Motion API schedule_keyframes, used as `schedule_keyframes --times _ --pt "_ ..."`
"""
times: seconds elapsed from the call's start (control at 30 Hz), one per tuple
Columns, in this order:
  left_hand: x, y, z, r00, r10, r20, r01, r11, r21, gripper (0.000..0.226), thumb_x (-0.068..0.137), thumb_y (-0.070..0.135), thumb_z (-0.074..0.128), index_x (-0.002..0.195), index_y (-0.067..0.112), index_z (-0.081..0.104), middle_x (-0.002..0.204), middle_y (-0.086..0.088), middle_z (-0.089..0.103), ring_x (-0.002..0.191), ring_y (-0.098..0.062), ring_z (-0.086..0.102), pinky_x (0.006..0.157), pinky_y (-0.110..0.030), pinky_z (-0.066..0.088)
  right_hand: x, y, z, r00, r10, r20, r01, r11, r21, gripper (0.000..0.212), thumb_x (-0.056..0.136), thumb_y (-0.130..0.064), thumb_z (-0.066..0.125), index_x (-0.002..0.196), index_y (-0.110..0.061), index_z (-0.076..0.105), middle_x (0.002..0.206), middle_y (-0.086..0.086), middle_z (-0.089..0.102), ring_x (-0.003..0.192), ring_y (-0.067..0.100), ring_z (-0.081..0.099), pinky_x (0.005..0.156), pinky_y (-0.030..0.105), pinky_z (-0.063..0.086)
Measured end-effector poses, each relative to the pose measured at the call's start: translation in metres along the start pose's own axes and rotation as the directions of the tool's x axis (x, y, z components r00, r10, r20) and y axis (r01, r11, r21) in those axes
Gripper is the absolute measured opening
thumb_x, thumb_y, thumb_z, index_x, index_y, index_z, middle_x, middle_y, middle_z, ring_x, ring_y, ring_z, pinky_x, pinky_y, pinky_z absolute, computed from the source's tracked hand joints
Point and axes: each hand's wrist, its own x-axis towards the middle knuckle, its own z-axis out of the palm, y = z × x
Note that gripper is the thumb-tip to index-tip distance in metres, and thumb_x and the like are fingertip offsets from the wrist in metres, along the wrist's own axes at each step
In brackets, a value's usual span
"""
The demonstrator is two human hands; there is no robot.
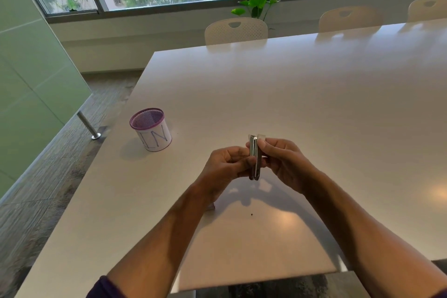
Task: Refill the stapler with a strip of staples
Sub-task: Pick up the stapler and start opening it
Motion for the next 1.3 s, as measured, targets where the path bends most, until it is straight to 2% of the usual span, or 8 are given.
schedule_keyframes --times 0.17,0.27,0.43,0.67,0.8,0.93,1.1,1.3 --pt "-0.002 0.001 0.002 1.000 -0.010 -0.008 0.010 1.000 0.025 0.029 0.085 0.031 0.072 0.105 0.011 0.079 0.104 -0.016 0.078 0.093 -0.027 0.072 0.087 -0.037 0.060 0.002 -0.001 0.004 0.993 -0.026 -0.114 0.011 0.991 -0.135 0.030 0.084 -0.039 0.078 0.077 -0.010 0.073 0.079 0.015 0.066 0.074 0.027 0.057 0.075 0.039 0.046" --pt "0.000 0.000 0.009 1.000 -0.001 -0.010 0.002 0.998 0.069 0.020 0.096 0.012 0.066 0.110 0.000 0.074 0.102 -0.018 0.077 0.093 -0.027 0.072 0.084 -0.035 0.060 0.001 -0.007 0.015 0.956 -0.096 -0.277 0.001 0.946 -0.326 0.037 0.075 -0.043 0.086 0.081 -0.011 0.070 0.068 0.004 0.071 0.061 0.019 0.067 0.063 0.036 0.057" --pt "0.003 0.001 0.022 0.974 -0.175 0.142 0.186 0.980 -0.066 0.028 0.101 -0.010 0.040 0.117 -0.003 0.062 0.101 -0.018 0.069 0.100 -0.029 0.071 0.093 -0.052 0.059 -0.001 -0.012 0.022 0.836 -0.398 -0.377 -0.138 0.511 -0.848 0.056 0.073 -0.070 0.072 0.067 -0.017 0.054 0.067 -0.003 0.061 0.061 0.018 0.061 0.055 0.038 0.053" --pt "0.006 0.000 0.027 0.957 -0.210 0.199 0.236 0.965 -0.117 0.022 0.103 -0.004 0.044 0.113 -0.001 0.063 0.105 -0.017 0.068 0.099 -0.027 0.069 0.096 -0.048 0.058 -0.008 -0.011 0.023 0.810 -0.490 -0.322 -0.172 0.326 -0.929 0.045 0.087 -0.063 0.060 0.076 -0.020 0.051 0.073 -0.006 0.054 0.057 0.015 0.054 0.054 0.034 0.050" --pt "0.004 0.002 0.025 0.982 -0.144 0.124 0.149 0.988 -0.038 0.012 0.099 0.007 0.059 0.103 0.005 0.070 0.093 -0.013 0.074 0.089 -0.024 0.073 0.088 -0.041 0.059 -0.008 -0.016 0.016 0.896 -0.367 -0.249 0.020 0.595 -0.804 0.036 0.089 -0.048 0.070 0.074 -0.017 0.061 0.070 -0.004 0.058 0.060 0.011 0.053 0.056 0.022 0.044" --pt "0.004 0.006 0.028 0.986 0.024 -0.166 0.006 0.984 0.179 0.028 0.081 0.027 0.084 0.086 0.008 0.063 0.079 -0.013 0.075 0.070 -0.024 0.073 0.064 -0.032 0.057 -0.007 -0.014 0.009 0.952 -0.168 -0.254 0.029 0.880 -0.474 0.054 0.094 -0.052 0.062 0.077 -0.001 0.069 0.059 0.007 0.058 0.054 0.009 0.053 0.056 0.026 0.044" --pt "0.004 -0.005 0.036 0.843 0.403 -0.356 -0.073 0.742 0.666 0.042 0.074 0.042 0.088 0.073 0.021 0.052 0.063 0.004 0.063 0.055 -0.015 0.066 0.052 -0.023 0.054 -0.003 -0.005 0.008 0.918 -0.173 -0.357 -0.033 0.863 -0.504 0.067 0.091 -0.063 0.060 0.063 -0.002 0.069 0.057 0.017 0.061 0.050 0.015 0.053 0.058 0.037 0.045" --pt "0.005 -0.010 0.037 0.787 0.546 -0.286 -0.158 0.627 0.763 0.037 0.074 0.034 0.090 0.075 0.021 0.055 0.063 0.016 0.055 0.051 0.001 0.054 0.050 -0.007 0.043 -0.003 -0.008 0.016 0.883 -0.294 -0.367 -0.023 0.752 -0.659 0.061 0.085 -0.054 0.071 0.052 -0.005 0.054 0.049 0.012 0.053 0.047 0.013 0.045 0.052 0.036 0.041"
